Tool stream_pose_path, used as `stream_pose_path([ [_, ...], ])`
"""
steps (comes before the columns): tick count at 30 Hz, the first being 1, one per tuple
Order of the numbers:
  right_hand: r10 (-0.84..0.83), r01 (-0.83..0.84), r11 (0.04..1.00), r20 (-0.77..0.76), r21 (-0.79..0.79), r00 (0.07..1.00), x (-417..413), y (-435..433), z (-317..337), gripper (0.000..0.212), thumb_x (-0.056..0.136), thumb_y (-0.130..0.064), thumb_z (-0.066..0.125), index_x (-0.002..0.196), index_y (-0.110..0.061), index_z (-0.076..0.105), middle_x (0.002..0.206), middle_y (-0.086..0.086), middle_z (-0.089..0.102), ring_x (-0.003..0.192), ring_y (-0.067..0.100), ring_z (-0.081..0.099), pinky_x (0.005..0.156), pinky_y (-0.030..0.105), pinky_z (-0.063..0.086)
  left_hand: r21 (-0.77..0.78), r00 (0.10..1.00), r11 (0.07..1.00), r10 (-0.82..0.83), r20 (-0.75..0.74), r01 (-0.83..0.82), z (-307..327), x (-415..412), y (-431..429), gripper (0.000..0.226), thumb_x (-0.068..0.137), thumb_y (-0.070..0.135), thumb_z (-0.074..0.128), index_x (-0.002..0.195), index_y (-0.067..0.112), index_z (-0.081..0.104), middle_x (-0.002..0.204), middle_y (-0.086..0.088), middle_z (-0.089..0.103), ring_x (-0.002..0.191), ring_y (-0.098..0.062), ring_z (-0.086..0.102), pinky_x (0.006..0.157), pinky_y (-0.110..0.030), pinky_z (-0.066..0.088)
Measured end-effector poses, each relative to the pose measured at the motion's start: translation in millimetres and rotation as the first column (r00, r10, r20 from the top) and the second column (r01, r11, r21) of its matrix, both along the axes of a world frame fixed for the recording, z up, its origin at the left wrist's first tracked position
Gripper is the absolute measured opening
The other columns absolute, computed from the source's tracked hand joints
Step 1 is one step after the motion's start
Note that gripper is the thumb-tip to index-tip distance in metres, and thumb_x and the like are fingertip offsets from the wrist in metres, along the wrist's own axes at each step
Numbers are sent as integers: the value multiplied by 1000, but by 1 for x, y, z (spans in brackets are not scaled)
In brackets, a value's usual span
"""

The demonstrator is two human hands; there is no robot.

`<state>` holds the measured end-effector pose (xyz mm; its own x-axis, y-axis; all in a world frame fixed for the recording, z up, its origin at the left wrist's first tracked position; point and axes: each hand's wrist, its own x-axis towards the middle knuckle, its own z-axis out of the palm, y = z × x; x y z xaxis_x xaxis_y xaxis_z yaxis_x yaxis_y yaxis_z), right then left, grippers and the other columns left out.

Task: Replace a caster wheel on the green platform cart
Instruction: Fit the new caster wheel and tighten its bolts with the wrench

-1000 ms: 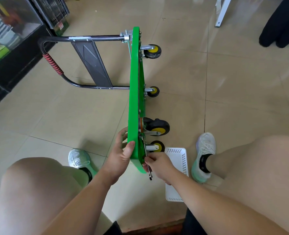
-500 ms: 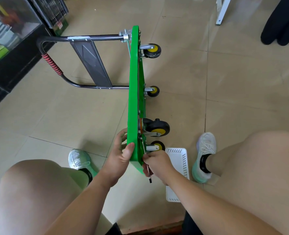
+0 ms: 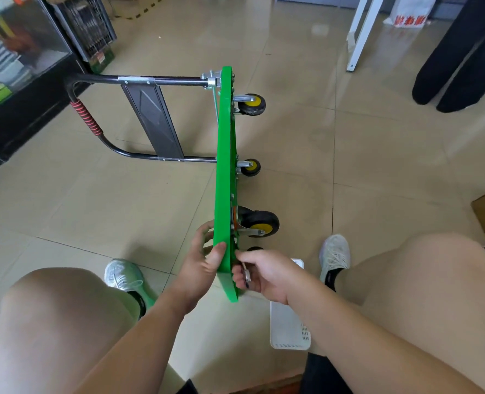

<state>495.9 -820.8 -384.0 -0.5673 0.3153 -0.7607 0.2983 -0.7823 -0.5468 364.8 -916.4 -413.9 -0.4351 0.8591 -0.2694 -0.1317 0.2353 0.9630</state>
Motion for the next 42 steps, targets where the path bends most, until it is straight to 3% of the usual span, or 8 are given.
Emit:
stream_pose_path([
  [6,84,-106,978,125,181,989,41,-14,-35,18,101,-11,59,110,4,65,85,13,70,65,26,68,67,43,61,-11,1000,1000,-8,-4,8,0,1,0,48,80,63,61,126,60,49,136,-1,57,114,-25,67,91,-41,60],
  [12,173,-239,908,210,346,962,34,-6,-70,17,100,-14,62,110,-6,71,95,10,74,75,19,72,78,35,62,-30,1000,999,-13,-19,12,-2,1,-2,63,79,66,60,137,50,44,138,-9,57,116,-28,66,92,-39,60],
  [16,177,-240,884,189,400,966,20,-3,-82,14,100,-10,60,92,-13,71,79,-1,70,62,3,67,61,13,51,-15,1000,1000,-4,-7,4,-1,2,-2,50,91,51,58,139,45,46,138,-11,59,115,-30,67,92,-38,60],
  [26,176,-270,818,226,507,958,4,5,-111,18,98,-12,63,109,-10,76,104,7,75,98,22,69,80,21,52,-23,1000,1000,-7,25,7,1,1,-1,39,91,51,60,128,57,51,137,-13,59,116,-34,67,88,-37,60],
  [29,177,-275,824,236,496,956,1,6,-116,21,99,-8,60,114,-6,75,102,8,74,87,19,66,69,13,50,-25,999,1000,-9,33,9,1,0,-2,47,84,57,62,130,56,51,138,-10,58,117,-33,66,91,-42,60],
  [32,175,-267,840,229,473,958,2,7,-117,23,99,-7,58,117,-1,72,93,10,70,70,18,60,67,21,54,-20,999,1000,-13,35,14,1,1,-2,43,86,54,61,128,57,52,137,-11,59,116,-34,67,90,-40,60],
  [39,199,-290,824,230,488,953,4,5,-111,17,98,-11,62,107,-6,76,88,9,73,67,14,67,65,18,55,-18,999,1000,6,37,-5,-1,0,-2,43,91,46,59,133,51,50,138,-9,59,117,-33,66,86,-36,60],
  [42,205,-286,839,217,464,954,6,4,-106,13,97,-12,63,99,-9,75,85,10,73,72,20,70,77,30,62,-6,999,1000,9,35,-9,-1,-1,-2,47,91,44,59,136,46,48,140,-5,58,118,-33,66,92,-44,60],
])
